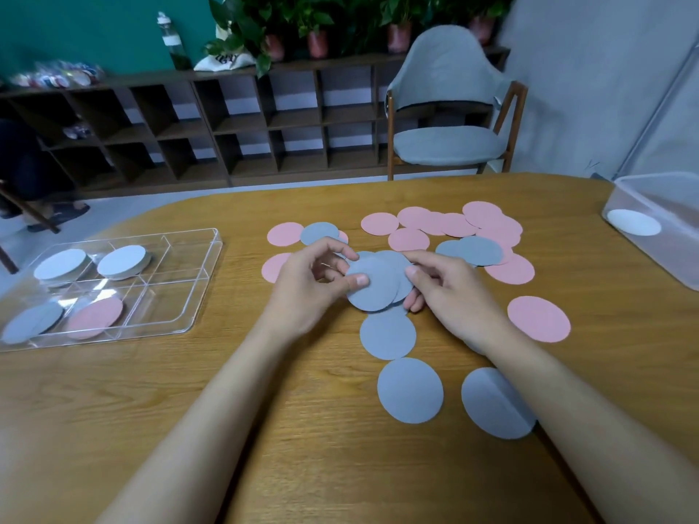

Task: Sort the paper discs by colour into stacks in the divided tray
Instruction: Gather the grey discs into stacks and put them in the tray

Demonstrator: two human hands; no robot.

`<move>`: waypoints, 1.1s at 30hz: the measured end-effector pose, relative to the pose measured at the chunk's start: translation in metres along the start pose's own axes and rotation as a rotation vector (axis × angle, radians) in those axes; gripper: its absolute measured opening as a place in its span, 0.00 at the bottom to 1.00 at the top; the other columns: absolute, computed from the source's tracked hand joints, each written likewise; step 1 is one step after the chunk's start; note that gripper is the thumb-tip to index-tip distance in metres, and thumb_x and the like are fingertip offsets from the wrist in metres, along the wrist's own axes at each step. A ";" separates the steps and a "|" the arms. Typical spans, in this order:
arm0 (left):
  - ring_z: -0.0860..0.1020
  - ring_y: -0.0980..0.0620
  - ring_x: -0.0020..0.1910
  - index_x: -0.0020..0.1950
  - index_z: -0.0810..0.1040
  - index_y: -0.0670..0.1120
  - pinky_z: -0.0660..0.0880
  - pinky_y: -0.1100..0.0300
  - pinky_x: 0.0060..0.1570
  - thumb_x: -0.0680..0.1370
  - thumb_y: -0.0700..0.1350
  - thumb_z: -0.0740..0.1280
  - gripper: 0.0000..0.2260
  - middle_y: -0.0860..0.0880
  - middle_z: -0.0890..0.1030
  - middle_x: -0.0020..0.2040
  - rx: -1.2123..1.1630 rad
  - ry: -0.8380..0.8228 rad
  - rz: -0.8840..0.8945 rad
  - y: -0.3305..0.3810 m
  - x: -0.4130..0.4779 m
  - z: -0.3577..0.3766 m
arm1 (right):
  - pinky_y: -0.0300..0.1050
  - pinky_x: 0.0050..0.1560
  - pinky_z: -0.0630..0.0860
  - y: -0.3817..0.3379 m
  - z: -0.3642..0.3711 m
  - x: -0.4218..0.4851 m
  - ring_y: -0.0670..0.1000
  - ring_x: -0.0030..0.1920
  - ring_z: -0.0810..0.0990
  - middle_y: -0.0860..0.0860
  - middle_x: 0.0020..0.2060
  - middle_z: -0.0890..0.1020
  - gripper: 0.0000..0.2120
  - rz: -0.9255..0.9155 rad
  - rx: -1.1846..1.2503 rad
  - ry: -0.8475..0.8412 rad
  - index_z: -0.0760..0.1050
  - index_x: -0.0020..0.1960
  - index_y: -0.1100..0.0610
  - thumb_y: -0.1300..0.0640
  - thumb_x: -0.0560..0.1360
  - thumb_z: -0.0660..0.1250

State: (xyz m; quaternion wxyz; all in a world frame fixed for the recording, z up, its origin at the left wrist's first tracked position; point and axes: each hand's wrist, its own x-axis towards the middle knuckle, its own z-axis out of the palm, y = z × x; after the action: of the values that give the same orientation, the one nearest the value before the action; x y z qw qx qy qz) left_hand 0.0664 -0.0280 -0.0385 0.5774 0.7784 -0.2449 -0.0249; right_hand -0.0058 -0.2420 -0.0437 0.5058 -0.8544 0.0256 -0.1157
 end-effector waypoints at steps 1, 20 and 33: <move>0.76 0.53 0.34 0.55 0.82 0.46 0.80 0.60 0.43 0.72 0.40 0.81 0.14 0.50 0.81 0.41 0.021 0.039 0.001 0.000 0.001 0.006 | 0.43 0.49 0.81 -0.001 0.000 0.000 0.48 0.36 0.85 0.52 0.35 0.86 0.15 -0.002 0.002 -0.005 0.80 0.67 0.51 0.59 0.85 0.60; 0.76 0.58 0.58 0.60 0.85 0.60 0.70 0.67 0.57 0.63 0.62 0.83 0.26 0.59 0.76 0.55 0.423 -0.321 0.103 -0.007 -0.019 0.006 | 0.58 0.46 0.77 0.009 -0.013 0.002 0.55 0.40 0.80 0.53 0.38 0.81 0.11 -0.107 -0.185 0.073 0.78 0.62 0.47 0.57 0.84 0.62; 0.76 0.51 0.35 0.50 0.82 0.48 0.78 0.54 0.42 0.75 0.41 0.79 0.09 0.48 0.81 0.39 -0.007 -0.039 -0.031 -0.010 -0.007 0.005 | 0.44 0.46 0.77 0.004 -0.005 0.000 0.46 0.36 0.79 0.50 0.34 0.81 0.16 -0.079 -0.113 0.007 0.80 0.66 0.46 0.59 0.85 0.60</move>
State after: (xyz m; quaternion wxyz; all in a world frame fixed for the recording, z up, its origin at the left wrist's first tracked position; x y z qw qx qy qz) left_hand 0.0617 -0.0276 -0.0514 0.5750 0.7794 -0.2438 -0.0500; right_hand -0.0068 -0.2482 -0.0454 0.4517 -0.8816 -0.0001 -0.1370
